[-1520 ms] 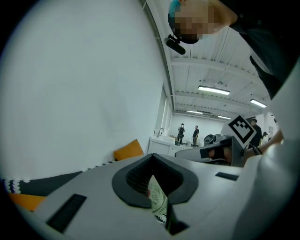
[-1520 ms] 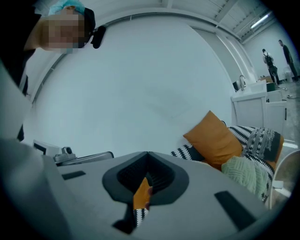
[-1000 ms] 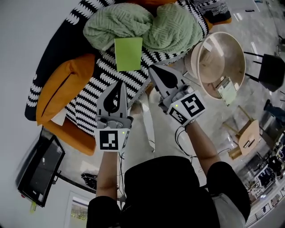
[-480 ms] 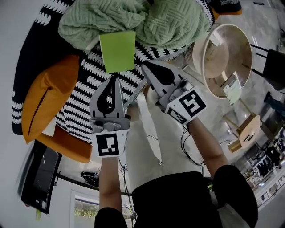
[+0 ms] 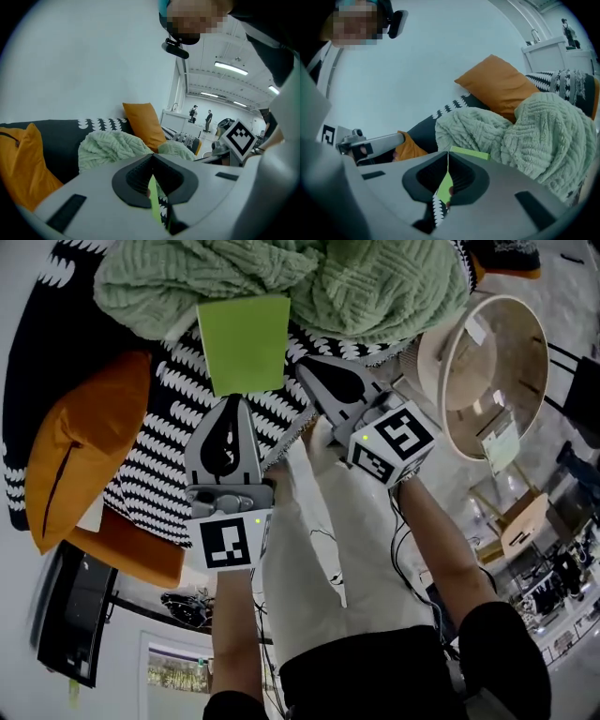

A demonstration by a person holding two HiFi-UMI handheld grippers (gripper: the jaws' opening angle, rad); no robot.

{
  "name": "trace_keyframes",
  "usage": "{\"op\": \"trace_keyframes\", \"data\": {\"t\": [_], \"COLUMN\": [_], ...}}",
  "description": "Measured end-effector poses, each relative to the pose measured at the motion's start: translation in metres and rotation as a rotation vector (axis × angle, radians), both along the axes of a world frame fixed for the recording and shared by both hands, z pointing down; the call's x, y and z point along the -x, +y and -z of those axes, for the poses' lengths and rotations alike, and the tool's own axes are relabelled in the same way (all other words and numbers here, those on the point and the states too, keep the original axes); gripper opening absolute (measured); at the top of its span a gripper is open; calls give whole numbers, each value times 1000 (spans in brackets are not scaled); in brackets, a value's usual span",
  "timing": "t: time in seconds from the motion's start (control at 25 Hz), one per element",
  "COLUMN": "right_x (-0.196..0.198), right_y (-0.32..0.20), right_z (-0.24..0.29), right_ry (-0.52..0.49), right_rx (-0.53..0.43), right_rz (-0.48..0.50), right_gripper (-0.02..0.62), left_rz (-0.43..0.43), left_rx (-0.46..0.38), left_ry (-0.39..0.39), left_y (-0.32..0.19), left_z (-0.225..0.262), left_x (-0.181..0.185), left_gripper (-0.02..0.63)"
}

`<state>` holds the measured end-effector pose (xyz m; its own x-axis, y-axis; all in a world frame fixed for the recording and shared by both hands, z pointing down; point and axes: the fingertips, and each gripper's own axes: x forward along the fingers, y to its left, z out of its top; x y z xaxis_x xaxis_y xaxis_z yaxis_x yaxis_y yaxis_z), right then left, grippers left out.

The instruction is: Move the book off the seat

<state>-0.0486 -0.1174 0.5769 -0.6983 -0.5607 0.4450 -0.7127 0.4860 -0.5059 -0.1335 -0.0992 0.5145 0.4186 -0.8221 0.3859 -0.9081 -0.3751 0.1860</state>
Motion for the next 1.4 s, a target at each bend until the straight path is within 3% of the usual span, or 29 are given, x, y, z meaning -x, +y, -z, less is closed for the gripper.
{"op": "trace_keyframes", "data": {"t": [0.36,0.8,1.4], "right_x": [8,13,41], "right_y": [-12,-7,-24], "right_z": [-63,-145,-193], "right_ry": [1,47,-51], "right_rx": [109,231,286], "right_rz": [46,112,171], "right_gripper": [20,253,272], "left_rz": [14,22,65], "left_rx": [48,63,94], "left_ry": [9,12,-1], "left_y": [-16,-32,-30], "left_z": [-15,-31,-54], "left_x": [-7,-7,17], "left_gripper": [11,11,11]}}
